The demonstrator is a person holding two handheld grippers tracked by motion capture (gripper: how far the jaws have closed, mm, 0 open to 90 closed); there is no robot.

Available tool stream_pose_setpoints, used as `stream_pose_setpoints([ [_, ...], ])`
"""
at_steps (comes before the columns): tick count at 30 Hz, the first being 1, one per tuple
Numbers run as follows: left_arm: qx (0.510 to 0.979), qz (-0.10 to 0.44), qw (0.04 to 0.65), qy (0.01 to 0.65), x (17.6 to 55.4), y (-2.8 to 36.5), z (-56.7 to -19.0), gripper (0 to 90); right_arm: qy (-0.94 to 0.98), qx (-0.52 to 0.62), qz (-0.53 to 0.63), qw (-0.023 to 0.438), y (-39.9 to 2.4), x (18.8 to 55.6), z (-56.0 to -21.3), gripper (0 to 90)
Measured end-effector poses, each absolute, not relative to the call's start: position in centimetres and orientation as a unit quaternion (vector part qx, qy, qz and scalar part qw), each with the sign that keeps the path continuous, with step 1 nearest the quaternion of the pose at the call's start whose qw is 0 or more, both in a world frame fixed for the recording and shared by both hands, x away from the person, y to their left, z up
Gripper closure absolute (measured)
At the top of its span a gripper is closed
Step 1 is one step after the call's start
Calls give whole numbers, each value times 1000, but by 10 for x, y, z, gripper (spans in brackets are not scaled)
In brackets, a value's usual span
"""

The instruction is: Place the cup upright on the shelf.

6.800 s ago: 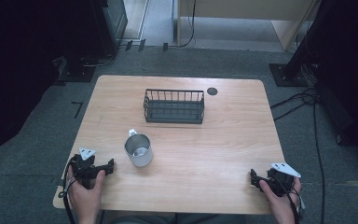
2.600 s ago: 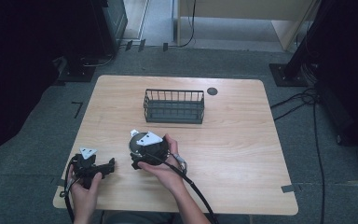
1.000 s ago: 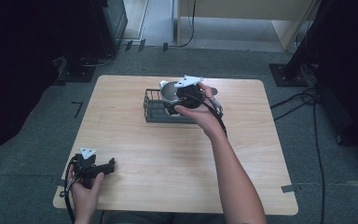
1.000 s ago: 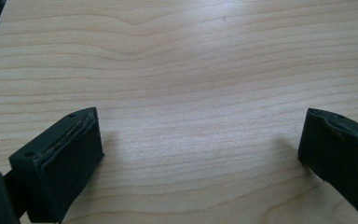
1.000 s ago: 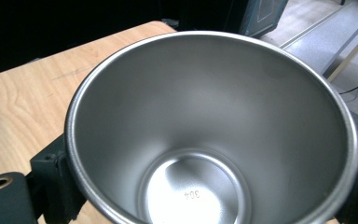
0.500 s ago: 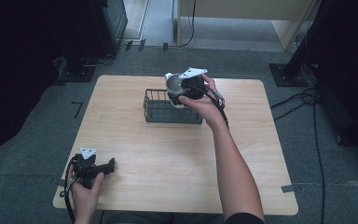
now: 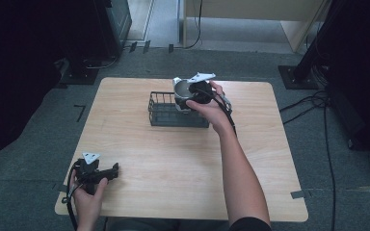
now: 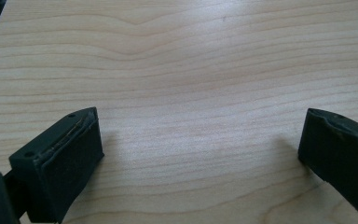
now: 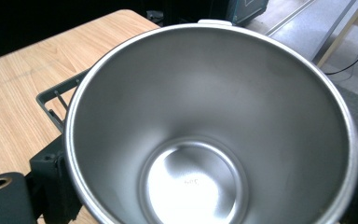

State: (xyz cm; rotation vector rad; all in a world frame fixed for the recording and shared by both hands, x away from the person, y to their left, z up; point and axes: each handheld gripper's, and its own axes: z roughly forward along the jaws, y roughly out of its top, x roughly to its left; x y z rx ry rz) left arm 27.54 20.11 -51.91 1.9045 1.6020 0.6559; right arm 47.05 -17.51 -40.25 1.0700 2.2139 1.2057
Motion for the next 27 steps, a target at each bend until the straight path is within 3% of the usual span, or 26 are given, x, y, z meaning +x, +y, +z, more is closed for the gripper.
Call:
stream_pose_setpoints([
  [4,710,244,280,598,275,201,-519,0,787,400,432,187,-180,468,-407,66],
  [19,710,245,280,598,275,201,-519,0,765,466,389,215,-176,455,-410,22],
  [27,710,245,280,597,275,201,-519,0,739,519,389,183,-176,456,-403,22],
])
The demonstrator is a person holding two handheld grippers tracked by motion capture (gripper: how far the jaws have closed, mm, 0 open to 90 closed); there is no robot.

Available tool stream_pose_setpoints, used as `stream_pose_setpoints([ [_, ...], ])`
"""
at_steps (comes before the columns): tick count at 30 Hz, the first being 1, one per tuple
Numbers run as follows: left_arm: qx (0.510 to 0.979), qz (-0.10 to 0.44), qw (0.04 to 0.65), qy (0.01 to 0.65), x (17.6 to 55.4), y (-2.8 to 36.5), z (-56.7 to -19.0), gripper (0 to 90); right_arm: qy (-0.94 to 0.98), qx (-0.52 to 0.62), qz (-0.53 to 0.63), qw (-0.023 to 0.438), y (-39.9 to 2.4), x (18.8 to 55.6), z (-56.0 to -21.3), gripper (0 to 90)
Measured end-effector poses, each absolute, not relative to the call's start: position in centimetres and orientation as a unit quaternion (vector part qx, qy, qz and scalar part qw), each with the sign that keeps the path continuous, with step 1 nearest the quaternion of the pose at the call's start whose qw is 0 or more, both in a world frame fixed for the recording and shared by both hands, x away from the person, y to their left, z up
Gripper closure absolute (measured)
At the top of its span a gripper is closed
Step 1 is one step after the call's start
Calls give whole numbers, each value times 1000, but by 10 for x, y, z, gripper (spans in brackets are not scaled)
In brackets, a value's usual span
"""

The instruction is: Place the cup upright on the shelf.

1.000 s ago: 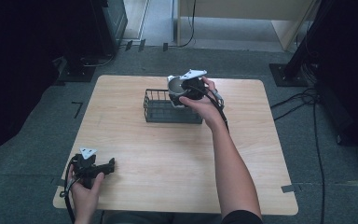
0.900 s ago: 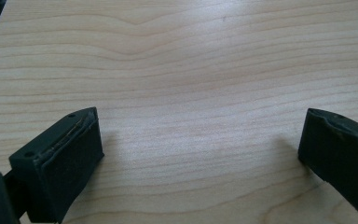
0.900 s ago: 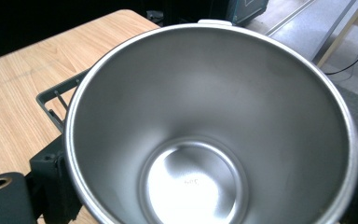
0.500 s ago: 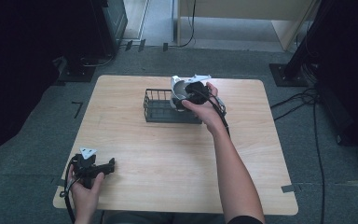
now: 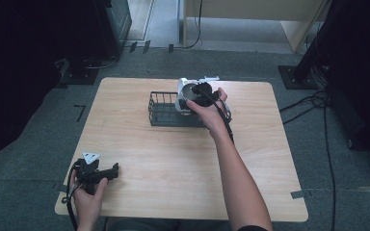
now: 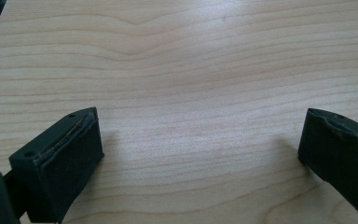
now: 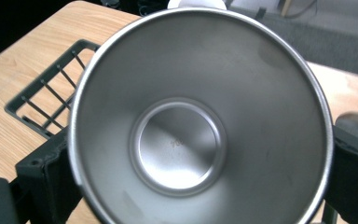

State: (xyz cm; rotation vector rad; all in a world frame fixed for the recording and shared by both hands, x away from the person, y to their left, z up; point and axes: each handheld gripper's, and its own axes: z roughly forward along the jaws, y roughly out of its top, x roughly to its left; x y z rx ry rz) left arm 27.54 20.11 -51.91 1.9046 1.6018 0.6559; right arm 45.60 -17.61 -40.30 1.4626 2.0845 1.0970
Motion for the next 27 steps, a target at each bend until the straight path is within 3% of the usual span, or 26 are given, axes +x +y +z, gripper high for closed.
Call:
stream_pose_setpoints([
  [10,711,244,280,597,275,201,-519,0,719,559,381,157,-172,460,-397,55],
  [27,711,244,279,597,275,201,-519,0,853,314,351,227,-171,466,-381,62],
])
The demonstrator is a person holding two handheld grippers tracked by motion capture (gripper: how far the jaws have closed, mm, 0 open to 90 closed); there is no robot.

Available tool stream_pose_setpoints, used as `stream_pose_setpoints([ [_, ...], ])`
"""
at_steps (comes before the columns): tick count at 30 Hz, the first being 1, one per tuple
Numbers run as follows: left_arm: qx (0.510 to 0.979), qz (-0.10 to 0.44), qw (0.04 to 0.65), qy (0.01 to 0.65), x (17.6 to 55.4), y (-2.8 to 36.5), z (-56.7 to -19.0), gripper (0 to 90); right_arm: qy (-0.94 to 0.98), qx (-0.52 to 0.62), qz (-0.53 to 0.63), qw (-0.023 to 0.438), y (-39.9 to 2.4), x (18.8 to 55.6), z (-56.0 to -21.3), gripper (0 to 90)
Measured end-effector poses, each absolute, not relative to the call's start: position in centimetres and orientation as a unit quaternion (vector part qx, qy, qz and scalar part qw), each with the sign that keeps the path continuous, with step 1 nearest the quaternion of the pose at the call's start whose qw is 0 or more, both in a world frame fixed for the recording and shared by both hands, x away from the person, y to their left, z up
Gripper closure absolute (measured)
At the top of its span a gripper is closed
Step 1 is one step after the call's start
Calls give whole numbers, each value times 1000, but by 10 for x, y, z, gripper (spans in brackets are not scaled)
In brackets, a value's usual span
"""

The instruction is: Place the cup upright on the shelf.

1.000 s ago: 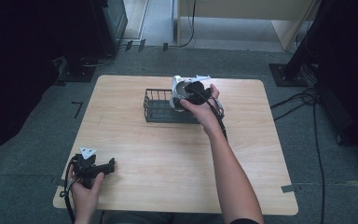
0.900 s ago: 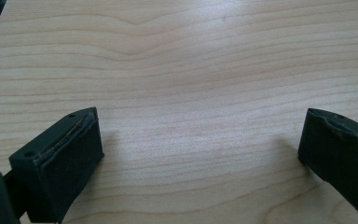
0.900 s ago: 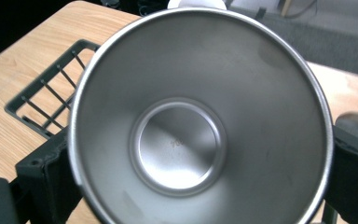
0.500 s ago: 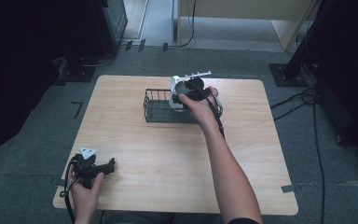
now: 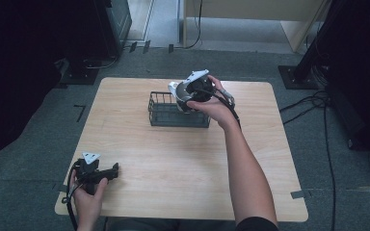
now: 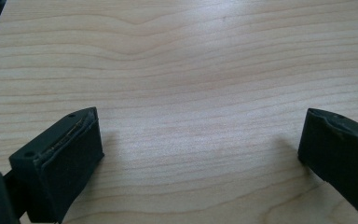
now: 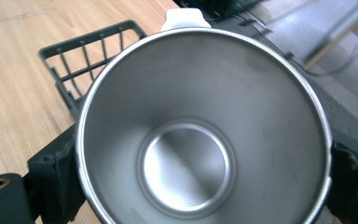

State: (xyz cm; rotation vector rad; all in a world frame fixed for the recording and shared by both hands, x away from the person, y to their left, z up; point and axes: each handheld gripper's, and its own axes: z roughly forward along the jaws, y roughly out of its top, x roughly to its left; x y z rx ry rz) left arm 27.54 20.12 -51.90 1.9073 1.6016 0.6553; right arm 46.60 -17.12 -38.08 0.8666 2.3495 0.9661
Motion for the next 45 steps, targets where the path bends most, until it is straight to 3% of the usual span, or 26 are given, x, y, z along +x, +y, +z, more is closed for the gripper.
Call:
stream_pose_setpoints([
  [17,711,244,279,597,275,201,-519,0,903,201,327,192,-174,479,-376,62],
  [30,711,245,280,597,275,201,-519,0,900,255,315,160,-173,490,-398,54],
  [45,711,244,279,597,275,201,-519,0,860,313,347,205,-184,474,-378,0],
])
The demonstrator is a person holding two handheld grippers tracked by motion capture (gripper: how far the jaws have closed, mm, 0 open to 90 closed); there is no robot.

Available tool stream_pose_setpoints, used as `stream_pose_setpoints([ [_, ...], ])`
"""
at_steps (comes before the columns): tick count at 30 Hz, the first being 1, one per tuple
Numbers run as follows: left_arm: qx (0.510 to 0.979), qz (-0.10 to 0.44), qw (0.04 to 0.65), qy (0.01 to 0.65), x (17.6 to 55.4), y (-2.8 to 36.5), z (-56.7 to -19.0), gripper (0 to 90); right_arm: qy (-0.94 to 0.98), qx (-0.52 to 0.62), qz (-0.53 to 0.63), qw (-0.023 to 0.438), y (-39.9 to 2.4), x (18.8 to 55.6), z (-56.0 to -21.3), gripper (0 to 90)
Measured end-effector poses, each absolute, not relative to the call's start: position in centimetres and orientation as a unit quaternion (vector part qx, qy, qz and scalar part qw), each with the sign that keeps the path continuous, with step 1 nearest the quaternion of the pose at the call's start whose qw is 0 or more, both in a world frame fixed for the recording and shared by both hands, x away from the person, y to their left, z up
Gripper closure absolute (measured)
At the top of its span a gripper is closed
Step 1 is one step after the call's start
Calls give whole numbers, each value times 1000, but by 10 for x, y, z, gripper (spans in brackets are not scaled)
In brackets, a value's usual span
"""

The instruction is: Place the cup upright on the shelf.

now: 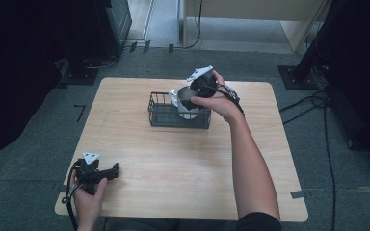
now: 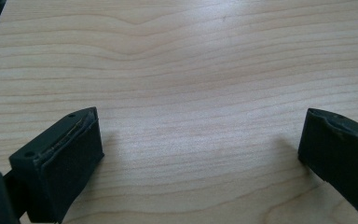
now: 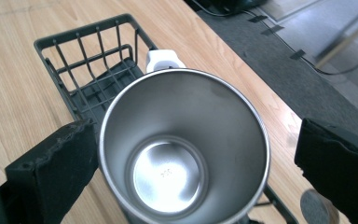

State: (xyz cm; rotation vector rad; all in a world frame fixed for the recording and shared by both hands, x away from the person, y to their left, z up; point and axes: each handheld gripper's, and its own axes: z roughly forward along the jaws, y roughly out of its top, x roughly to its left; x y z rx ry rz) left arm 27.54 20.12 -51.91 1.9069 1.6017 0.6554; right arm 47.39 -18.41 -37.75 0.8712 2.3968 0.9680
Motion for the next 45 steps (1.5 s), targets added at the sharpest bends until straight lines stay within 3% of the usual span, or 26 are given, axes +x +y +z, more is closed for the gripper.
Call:
stream_pose_setpoints([
  [20,710,245,280,598,275,201,-519,0,814,402,358,217,-225,418,-380,0],
  [45,710,245,280,598,275,201,-519,0,757,497,356,232,-320,353,-437,0],
])
